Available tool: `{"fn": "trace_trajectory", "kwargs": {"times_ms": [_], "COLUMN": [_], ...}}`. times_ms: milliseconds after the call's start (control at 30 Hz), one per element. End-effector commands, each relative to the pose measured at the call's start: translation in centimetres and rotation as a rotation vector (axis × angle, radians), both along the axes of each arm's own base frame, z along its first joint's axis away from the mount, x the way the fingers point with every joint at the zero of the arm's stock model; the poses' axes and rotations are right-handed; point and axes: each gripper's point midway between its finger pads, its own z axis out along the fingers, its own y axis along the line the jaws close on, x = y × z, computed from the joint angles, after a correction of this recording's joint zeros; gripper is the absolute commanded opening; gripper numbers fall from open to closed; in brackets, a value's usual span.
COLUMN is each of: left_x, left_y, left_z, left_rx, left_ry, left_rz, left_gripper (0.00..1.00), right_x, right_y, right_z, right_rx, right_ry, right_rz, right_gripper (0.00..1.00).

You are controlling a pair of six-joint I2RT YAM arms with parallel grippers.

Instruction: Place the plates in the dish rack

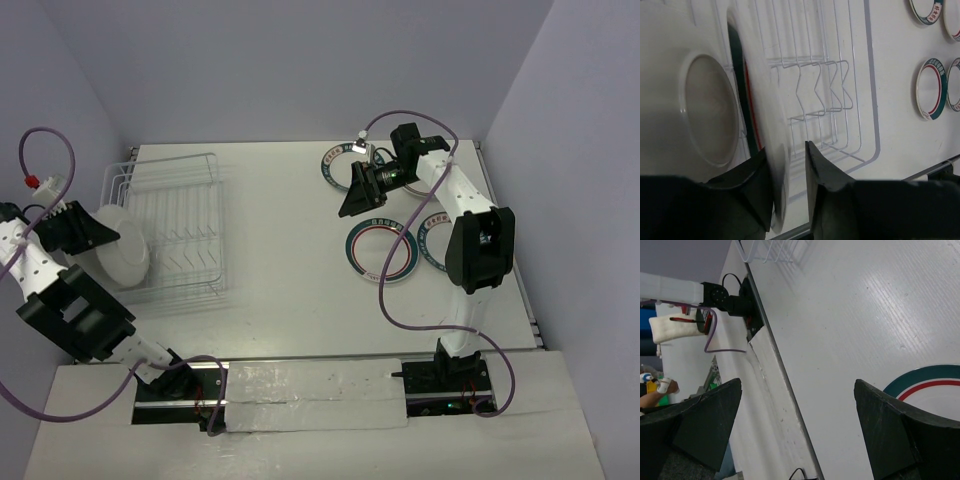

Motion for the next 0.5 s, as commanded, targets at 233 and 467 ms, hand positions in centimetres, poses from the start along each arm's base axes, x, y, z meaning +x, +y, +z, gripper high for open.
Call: {"fn": "trace_trajectory", "kwargs": {"times_ms": [233, 467], "left_x": [2.5, 4.0], "left_y": [2.3, 3.9], "left_z": [2.7, 11.3], "left_rx": [0.180, 0.523], "left_ry": [-0.107, -0.291], "left_rz": [0.044, 0.172], "left_gripper": [0.78, 0.99], "right_x": [0.3, 0.0], "right_y": [-0.8, -5.1], "right_z": [0.1, -2.5], "right_rx": [-0.086, -0.363], "right_ry": [-0.100, -0.264], "right_rz": [-0.011, -0.082], "right_gripper": [1.00, 1.00]}}
